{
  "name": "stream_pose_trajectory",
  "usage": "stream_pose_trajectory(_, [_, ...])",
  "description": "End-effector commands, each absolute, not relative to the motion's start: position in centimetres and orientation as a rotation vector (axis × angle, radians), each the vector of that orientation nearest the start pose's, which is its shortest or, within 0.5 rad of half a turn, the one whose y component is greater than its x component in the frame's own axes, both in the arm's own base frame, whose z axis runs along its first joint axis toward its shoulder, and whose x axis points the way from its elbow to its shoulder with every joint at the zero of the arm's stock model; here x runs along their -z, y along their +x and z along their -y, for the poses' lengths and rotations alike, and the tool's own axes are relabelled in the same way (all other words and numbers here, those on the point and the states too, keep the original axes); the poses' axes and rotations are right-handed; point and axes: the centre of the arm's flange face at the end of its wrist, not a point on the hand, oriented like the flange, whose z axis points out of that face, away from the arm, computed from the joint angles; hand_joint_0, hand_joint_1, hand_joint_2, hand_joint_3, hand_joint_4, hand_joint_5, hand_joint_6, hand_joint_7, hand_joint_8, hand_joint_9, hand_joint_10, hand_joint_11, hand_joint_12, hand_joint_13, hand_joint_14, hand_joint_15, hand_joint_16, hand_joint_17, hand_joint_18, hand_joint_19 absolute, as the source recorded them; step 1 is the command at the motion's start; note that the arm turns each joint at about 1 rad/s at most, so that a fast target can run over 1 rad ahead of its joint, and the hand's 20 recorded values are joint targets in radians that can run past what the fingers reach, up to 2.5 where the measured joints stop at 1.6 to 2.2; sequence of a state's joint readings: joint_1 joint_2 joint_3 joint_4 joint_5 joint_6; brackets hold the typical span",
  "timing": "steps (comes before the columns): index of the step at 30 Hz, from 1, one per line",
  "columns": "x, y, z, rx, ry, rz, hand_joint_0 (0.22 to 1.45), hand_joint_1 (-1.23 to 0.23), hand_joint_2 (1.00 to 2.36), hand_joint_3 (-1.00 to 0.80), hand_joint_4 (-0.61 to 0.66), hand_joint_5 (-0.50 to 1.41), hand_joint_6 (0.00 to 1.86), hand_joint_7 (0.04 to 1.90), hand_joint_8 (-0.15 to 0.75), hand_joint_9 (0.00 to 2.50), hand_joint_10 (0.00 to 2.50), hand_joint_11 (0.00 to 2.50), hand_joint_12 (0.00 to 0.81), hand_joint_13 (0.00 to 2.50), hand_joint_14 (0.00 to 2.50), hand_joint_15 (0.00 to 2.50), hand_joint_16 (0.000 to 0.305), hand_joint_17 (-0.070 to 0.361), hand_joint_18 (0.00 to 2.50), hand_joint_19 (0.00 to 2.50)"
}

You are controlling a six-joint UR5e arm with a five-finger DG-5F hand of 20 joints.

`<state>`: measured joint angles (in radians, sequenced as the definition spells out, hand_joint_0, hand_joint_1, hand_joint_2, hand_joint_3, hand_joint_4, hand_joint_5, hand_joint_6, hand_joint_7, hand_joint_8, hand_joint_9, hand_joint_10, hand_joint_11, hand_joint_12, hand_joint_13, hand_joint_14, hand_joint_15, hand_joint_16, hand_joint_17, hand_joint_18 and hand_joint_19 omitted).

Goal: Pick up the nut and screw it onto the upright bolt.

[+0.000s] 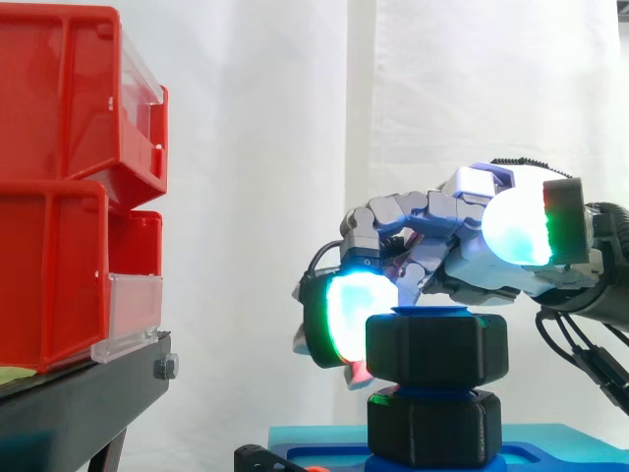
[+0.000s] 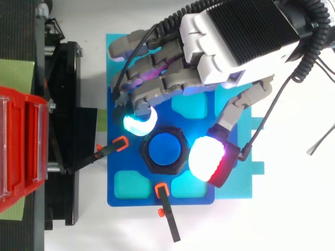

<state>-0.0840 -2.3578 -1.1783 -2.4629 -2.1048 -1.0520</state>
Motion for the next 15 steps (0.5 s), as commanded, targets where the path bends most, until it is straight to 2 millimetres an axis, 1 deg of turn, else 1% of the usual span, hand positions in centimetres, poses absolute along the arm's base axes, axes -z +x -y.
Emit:
stream_pose_trajectory(1, [-24.2, 76.3, 15.2, -0.706, -0.074, -1.349, 0.48, -0.23, 1.0, -0.5, 0.12, -0.01, 0.75, 1.11, 0.289, 1.08, 0.0, 0.0, 0.258, 0.8, 0.0, 0.01, 0.02, 0.045, 0.47, 0.0])
stream_pose_trajectory(3, [-24.3, 76.3, 15.6, -0.702, -0.078, -1.339, 0.48, -0.23, 1.0, -0.5, 0.1, 0.0, 0.77, 1.08, 0.278, 1.16, 0.0, 0.0, 0.24, 0.87, 0.0, 0.03, 0.019, 0.042, 0.53, 0.0])
stream_pose_trajectory(5, [-24.3, 76.3, 15.8, -0.7, -0.081, -1.336, 0.49, -0.23, 1.0, -0.5, 0.08, 0.01, 0.78, 1.07, 0.267, 1.31, 0.0, 0.03, 0.227, 0.98, 0.0, 0.07, 0.017, 0.037, 0.66, 0.0])
stream_pose_trajectory(6, [-24.3, 76.2, 15.9, -0.7, -0.082, -1.334, 0.49, -0.23, 1.0, -0.5, 0.08, 0.01, 0.78, 1.07, 0.266, 1.32, 0.0, 0.04, 0.225, 0.98, 0.0, 0.07, 0.016, 0.037, 0.66, 0.0])
stream_pose_trajectory(9, [-24.4, 76.2, 16.1, -0.699, -0.085, -1.332, 0.49, -0.24, 1.0, -0.5, 0.07, 0.01, 0.79, 1.06, 0.251, 1.47, 0.0, 0.12, 0.212, 1.1, 0.0, 0.12, 0.015, 0.033, 0.75, 0.0])
stream_pose_trajectory(11, [-24.3, 76.1, 16.5, -0.696, -0.084, -1.331, 0.49, -0.24, 1.0, -0.5, 0.06, 0.02, 0.79, 1.05, 0.228, 1.59, 0.01, 0.22, 0.201, 1.17, 0.01, 0.15, 0.013, 0.029, 0.84, 0.0])
stream_pose_trajectory(12, [-24.4, 76.1, 16.6, -0.695, -0.085, -1.33, 0.49, -0.25, 1.0, -0.5, 0.06, 0.02, 0.79, 1.05, 0.226, 1.6, 0.01, 0.22, 0.201, 1.19, 0.01, 0.15, 0.013, 0.029, 0.85, 0.01])
stream_pose_trajectory(13, [-24.4, 76.0, 16.7, -0.695, -0.085, -1.33, 0.49, -0.25, 1.0, -0.5, 0.06, 0.02, 0.79, 1.03, 0.219, 1.68, 0.01, 0.28, 0.193, 1.23, 0.01, 0.17, 0.012, 0.027, 0.87, 0.04])
stream_pose_trajectory(15, [-24.4, 76.0, 17.0, -0.693, -0.089, -1.325, 0.49, -0.25, 1.0, -0.5, 0.07, 0.02, 0.79, 1.03, 0.219, 1.73, 0.01, 0.34, 0.193, 1.27, 0.01, 0.19, 0.011, 0.025, 0.91, 0.07])
